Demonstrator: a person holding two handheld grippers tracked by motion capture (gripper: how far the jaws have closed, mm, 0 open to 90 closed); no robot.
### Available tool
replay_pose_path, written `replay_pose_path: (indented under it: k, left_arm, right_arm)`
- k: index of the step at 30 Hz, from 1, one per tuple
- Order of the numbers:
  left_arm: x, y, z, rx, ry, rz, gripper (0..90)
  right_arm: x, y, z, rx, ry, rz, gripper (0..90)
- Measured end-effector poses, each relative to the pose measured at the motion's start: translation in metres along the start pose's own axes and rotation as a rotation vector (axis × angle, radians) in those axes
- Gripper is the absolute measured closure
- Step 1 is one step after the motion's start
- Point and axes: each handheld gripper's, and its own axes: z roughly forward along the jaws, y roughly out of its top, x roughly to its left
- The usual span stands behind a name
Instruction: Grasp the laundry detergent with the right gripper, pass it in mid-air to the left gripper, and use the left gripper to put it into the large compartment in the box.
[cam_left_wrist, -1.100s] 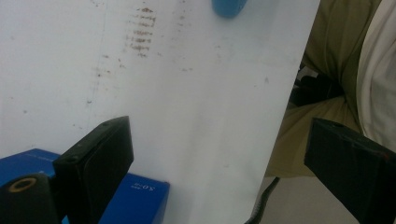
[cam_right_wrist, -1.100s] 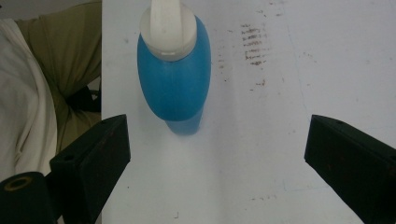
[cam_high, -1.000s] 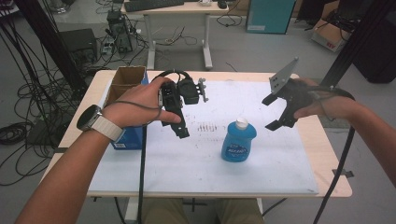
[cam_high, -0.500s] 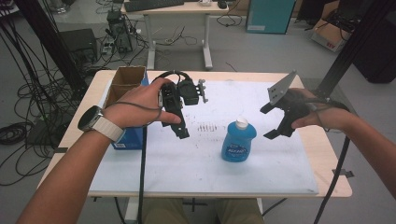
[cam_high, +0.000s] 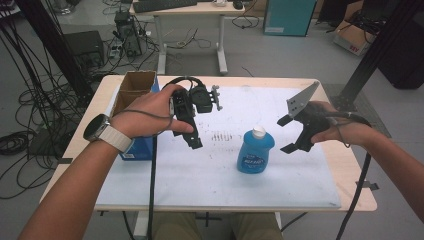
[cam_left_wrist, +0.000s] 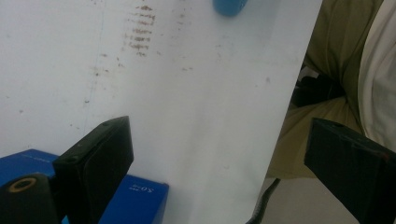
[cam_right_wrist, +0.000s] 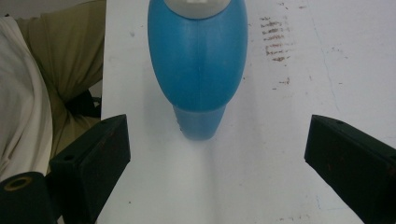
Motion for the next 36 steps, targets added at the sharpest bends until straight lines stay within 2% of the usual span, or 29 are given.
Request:
replay_pose_path:
  k: [1, 2, 3, 4, 7, 13, 16, 17, 29, 31, 32, 33, 34, 35, 36]
  left_arm:
    - [-0.001, 0.000, 0.001, -0.012, -0.003, -0.019, 8.5]
    - [-0.001, 0.000, 0.001, -0.012, -0.003, -0.019, 8.5]
    - [0.000, 0.000, 0.000, 0.004, 0.000, 0.002, 8.4]
    - [0.001, 0.000, 0.001, 0.005, 0.000, 0.003, 8.4]
    - [0.000, 0.000, 0.002, -0.004, 0.002, -0.007, 8.5]
    - [0.001, 0.000, 0.002, 0.003, -0.005, 0.001, 8.5]
    - [0.002, 0.000, 0.002, 0.004, -0.004, 0.003, 8.4]
    - [0.001, -0.001, 0.002, 0.004, -0.006, 0.002, 8.5]
    - [0.001, -0.001, 0.003, -0.002, -0.004, -0.008, 8.5]
    - [-0.001, -0.002, 0.004, -0.017, -0.011, -0.029, 8.5]
    - [-0.001, -0.002, 0.004, -0.017, -0.010, -0.029, 8.5]
    - [0.001, -0.001, 0.004, -0.001, -0.006, -0.009, 8.5]
    - [-0.002, -0.002, 0.005, -0.029, -0.006, -0.043, 8.5]
    - [0.001, -0.001, 0.004, 0.005, -0.013, -0.005, 8.5]
    - [0.001, -0.001, 0.004, 0.005, -0.013, -0.005, 8.5]
  right_arm:
    - [0.000, 0.000, 0.001, -0.002, 0.003, -0.001, 6.6]
    - [0.000, 0.000, 0.001, -0.002, 0.003, -0.001, 6.6]
    - [0.000, -0.001, 0.003, -0.002, 0.003, 0.005, 6.2]
    - [0.000, -0.001, 0.003, -0.002, 0.003, 0.005, 6.2]
    - [0.001, -0.002, 0.006, -0.006, 0.005, 0.008, 5.1]
    - [0.003, -0.006, 0.016, -0.024, 0.012, 0.024, 3.9]
    - [0.003, -0.008, 0.021, -0.030, 0.013, 0.018, 3.9]
    - [0.004, -0.009, 0.023, -0.029, 0.014, 0.030, 3.9]
    - [0.004, -0.012, 0.029, -0.060, 0.010, -0.005, 5.9]
    - [0.004, -0.013, 0.030, -0.058, 0.012, -0.003, 6.7]
    - [0.004, -0.013, 0.030, -0.058, 0.012, -0.003, 6.7]
    - [0.004, -0.014, 0.031, -0.061, 0.012, -0.003, 6.7]
    - [0.004, -0.014, 0.031, -0.065, 0.010, -0.001, 6.7]
    - [0.003, -0.014, 0.031, -0.069, 0.012, 0.004, 6.7]
    - [0.003, -0.014, 0.031, -0.069, 0.012, 0.004, 6.7]
